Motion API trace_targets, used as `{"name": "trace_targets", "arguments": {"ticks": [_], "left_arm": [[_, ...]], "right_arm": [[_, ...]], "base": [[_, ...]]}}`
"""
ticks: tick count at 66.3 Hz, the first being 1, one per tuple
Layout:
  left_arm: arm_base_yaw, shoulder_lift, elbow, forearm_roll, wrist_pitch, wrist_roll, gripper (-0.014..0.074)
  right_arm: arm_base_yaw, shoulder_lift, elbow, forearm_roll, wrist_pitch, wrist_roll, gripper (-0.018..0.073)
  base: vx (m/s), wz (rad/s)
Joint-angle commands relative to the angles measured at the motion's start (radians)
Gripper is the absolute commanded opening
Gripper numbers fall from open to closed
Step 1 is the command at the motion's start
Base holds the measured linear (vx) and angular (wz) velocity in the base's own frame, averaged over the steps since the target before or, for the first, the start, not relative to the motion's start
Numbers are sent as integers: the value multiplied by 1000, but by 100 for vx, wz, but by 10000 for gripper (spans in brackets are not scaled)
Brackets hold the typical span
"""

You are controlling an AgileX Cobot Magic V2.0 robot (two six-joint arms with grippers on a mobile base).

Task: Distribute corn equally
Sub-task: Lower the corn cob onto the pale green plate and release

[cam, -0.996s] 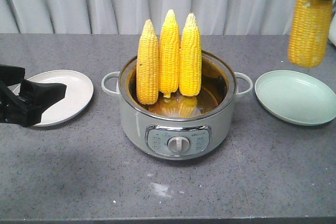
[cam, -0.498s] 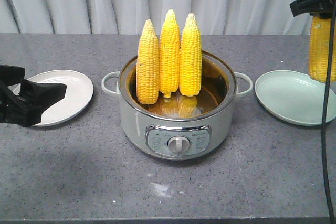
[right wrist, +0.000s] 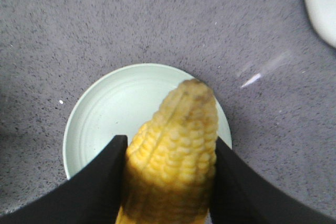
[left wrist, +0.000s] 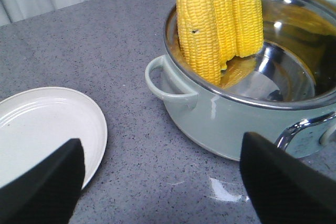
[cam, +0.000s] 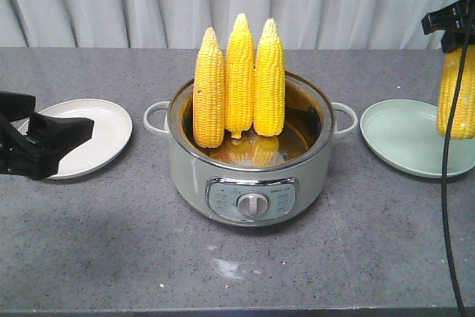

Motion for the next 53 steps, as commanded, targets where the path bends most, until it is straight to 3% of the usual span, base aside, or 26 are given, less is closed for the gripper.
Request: {"name": "trace_targets", "arguments": {"ticks": [1, 11, 33, 53], "left_arm": [[-9, -7, -34, -28, -61, -3, 587], [-9, -7, -34, -28, -61, -3, 587], [-9, -7, -34, -28, -61, -3, 587], [-9, -7, -34, -28, -61, -3, 587]], "right_arm": [[-31, -14, -35, 23, -57, -25, 259], [-62, 41, -43, 62, -71, -68, 259], [-62, 208, -206, 134, 33, -95, 259], [-62, 288, -215, 140, 16, -95, 259]], "base": [[0, 0], [0, 0], [0, 0], [0, 0]]}}
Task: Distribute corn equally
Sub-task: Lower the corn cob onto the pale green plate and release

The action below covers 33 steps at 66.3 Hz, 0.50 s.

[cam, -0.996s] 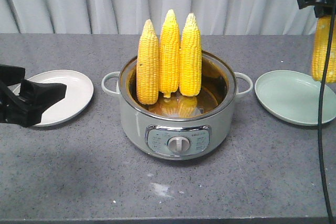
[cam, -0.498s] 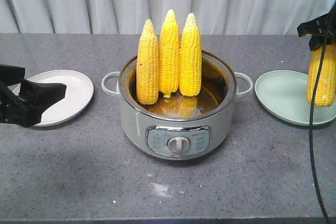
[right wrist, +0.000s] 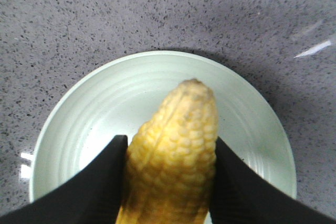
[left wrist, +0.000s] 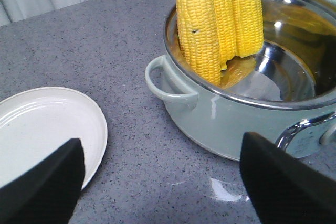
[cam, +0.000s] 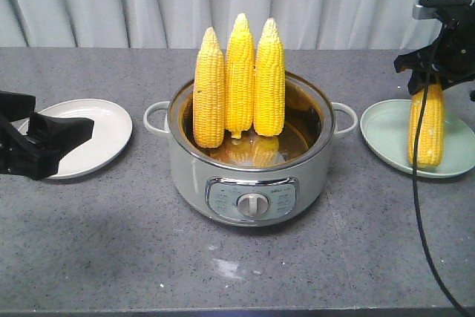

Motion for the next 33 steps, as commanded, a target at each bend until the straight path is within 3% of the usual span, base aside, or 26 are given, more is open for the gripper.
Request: {"name": "trace_targets", "arguments": {"ticks": [1, 13, 33], "left_arm": [[-9, -7, -34, -28, -61, -3, 587], [-9, -7, -34, -28, -61, -3, 587], [-9, -7, -34, -28, -61, -3, 587]], "right_arm": [[-5, -45, -35, 4, -45, -12, 259], [-5, -12, -35, 4, -53, -12, 307], [-5, -16, -35, 8, -57, 8, 594]], "base": [[0, 0], [0, 0], [0, 0]]}}
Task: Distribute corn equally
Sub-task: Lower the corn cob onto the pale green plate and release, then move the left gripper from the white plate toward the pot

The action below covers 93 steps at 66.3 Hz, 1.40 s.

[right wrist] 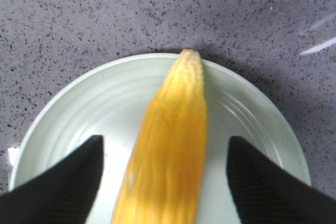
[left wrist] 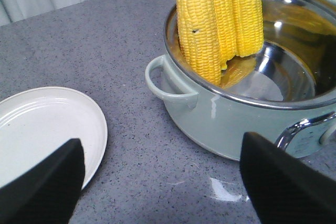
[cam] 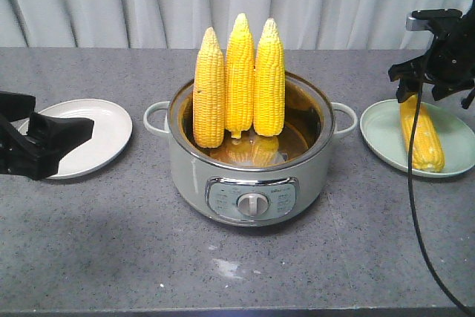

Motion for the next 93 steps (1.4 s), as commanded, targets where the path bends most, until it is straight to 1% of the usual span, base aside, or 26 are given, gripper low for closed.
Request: {"name": "trace_targets", "arguments": {"ticks": [1, 8, 18, 26, 33, 44, 49, 57, 64, 74, 84, 93], "left_arm": [[-9, -7, -34, -28, -61, -4, 587], [-9, -7, -34, -28, -61, -4, 587], [-9, -7, -34, -28, -61, -4, 587], [-9, -7, -34, -28, -61, -4, 587], [-9, -7, -34, -28, -61, -4, 587], [-9, -7, -34, -28, -61, -4, 587], [-9, -7, -34, -28, -61, -4, 587], [-9, -7, -34, -28, -61, -4, 587], [-9, -7, -34, -28, -61, -4, 587], [-9, -7, -34, -28, -61, -4, 587], [-9, -7, -34, -28, -61, -4, 587], [-9, -7, -34, -28, -61, -4, 587]], "right_arm": [[-5, -70, -31, 7, -29, 7, 601], [-5, -97, -31, 9, 4, 15, 619], [-4, -141, -28, 30, 67, 23, 594], [-4, -204, 24, 89, 71, 22, 568], [-2, -292, 136, 131, 19, 18, 548], [-2, -474, 378, 143, -111, -20, 529], [-2, -573, 490, 164, -153, -50, 524], [-2, -748, 668, 226, -234, -108, 524], [-2, -877, 782, 261, -277, -158, 524], [-2, -1016, 895, 309, -285, -251, 524], [-2, -1115, 972, 314, -294, -275, 524], [-1, -1200, 1032, 330, -340, -306, 524]], "base": [[0, 0], [0, 0], [0, 0], [0, 0], [0, 0], [0, 0], [0, 0], [0, 0], [0, 0], [0, 0], [0, 0], [0, 0]]}}
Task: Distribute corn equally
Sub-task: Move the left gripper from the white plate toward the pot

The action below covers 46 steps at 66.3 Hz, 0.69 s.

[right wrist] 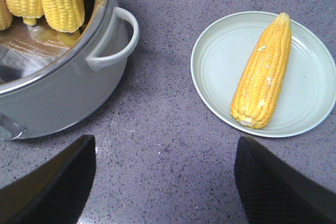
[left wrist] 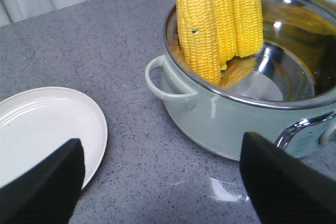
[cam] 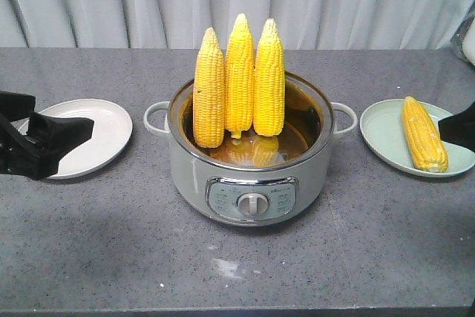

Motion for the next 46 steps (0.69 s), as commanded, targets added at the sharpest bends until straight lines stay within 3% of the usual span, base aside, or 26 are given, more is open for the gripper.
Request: {"name": "trace_targets", "arguments": {"ticks": [1, 12, 23, 30, 46], "left_arm": [[-9, -7, -34, -28, -61, -4, 587], [-9, -7, -34, -28, -61, -4, 587], [-9, -7, -34, -28, -61, -4, 587], [-9, -7, -34, -29, -62, -4, 587], [-9, -3, -34, -37, -72, -5, 587]], "right_arm": [[-1, -69, 11, 43, -95, -36, 524], [111, -146, 45, -12, -130, -19, 524], [220, -161, 45, -172, -123, 189, 524], [233, -159, 45, -211, -123, 271, 524], [233, -159, 45, -190, -132, 268, 524]], "base": [[0, 0], [0, 0], [0, 0], [0, 0], [0, 0]]}}
